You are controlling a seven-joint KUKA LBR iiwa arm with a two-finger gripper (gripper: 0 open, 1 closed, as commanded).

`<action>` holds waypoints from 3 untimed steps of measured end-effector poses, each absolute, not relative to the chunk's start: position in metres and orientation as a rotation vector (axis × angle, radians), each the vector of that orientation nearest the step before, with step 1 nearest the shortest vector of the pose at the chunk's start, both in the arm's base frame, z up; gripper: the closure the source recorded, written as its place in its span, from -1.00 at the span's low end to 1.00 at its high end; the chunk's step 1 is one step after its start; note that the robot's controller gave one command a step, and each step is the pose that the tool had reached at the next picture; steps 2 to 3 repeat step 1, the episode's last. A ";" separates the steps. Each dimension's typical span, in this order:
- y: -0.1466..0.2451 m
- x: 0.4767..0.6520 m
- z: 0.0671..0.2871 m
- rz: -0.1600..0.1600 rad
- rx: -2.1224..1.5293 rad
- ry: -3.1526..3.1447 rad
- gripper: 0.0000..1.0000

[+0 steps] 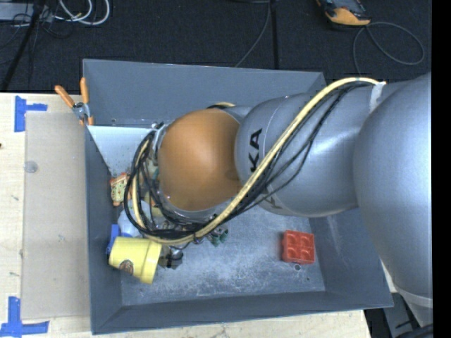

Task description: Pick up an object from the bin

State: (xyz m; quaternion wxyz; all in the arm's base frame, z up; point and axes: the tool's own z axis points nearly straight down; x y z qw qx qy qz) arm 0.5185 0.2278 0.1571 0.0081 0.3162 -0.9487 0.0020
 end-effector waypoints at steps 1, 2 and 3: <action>0.228 0.513 0.211 0.007 0.994 -2.967 1.00; 0.228 0.513 0.211 0.007 0.994 -2.967 1.00; 0.228 0.513 0.211 0.007 0.994 -2.967 1.00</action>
Offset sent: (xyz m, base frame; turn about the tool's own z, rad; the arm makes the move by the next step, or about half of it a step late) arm -0.0053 -0.0115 0.1921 -0.0143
